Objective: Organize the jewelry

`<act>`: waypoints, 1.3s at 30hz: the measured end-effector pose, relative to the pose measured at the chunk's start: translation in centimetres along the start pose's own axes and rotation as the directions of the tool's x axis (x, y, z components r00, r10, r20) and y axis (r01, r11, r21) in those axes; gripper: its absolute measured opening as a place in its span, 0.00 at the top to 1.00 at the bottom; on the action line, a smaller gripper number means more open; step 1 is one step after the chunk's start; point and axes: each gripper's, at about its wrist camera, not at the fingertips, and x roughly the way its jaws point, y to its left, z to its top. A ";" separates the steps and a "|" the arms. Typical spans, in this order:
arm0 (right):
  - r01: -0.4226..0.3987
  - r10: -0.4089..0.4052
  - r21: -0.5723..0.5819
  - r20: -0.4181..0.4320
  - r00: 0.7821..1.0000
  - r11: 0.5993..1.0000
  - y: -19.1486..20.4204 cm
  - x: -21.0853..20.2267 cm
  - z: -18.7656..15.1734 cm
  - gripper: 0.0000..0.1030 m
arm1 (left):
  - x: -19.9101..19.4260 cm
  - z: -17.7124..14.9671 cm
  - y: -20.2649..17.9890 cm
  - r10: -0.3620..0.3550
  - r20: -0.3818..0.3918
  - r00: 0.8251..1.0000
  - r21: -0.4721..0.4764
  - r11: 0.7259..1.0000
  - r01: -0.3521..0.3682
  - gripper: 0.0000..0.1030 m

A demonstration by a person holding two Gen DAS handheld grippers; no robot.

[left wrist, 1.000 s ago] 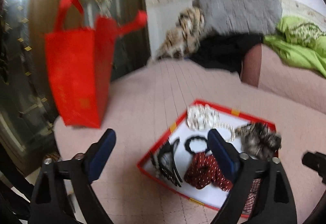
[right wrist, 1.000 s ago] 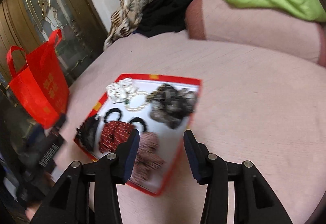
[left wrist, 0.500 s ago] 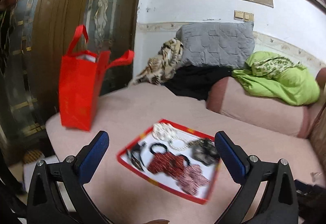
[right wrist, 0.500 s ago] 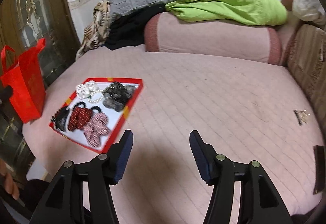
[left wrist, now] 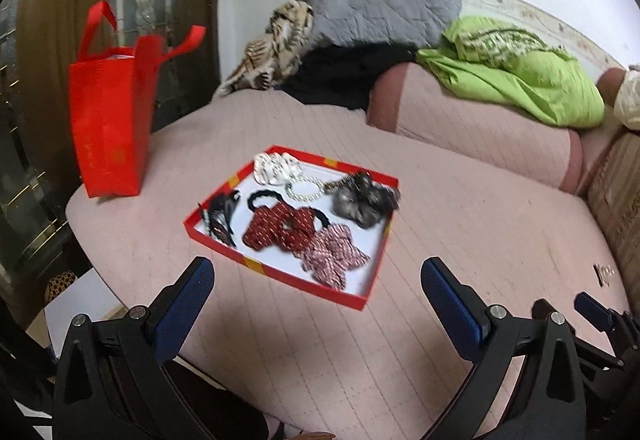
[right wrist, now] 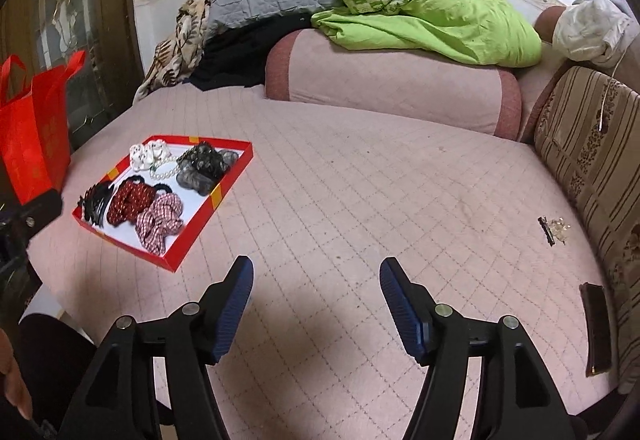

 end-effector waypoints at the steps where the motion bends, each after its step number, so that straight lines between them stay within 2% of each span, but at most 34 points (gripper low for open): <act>1: 0.000 0.000 -0.006 -0.005 1.000 1.000 0.2 0.1 -0.1 0.32 | 0.1 -0.1 -0.2 -0.003 -0.004 1.000 0.008 1.000 0.003 0.00; 15: 0.018 -0.019 -0.027 -0.053 0.998 0.999 1.4 1.5 -0.7 0.28 | 2.0 -1.0 -0.9 -0.007 -0.082 0.997 0.071 0.997 0.013 0.00; 24: 0.023 -0.025 -0.032 -0.086 0.996 0.999 1.7 2.5 -0.9 0.25 | 3.6 -1.7 -0.7 -0.010 -0.139 0.990 0.076 0.997 0.020 0.00; 39: 0.031 -0.037 -0.050 -0.128 0.991 0.998 2.1 4.0 -1.3 0.25 | 5.3 -2.1 -0.4 -0.036 -0.183 0.982 0.052 0.998 0.046 0.00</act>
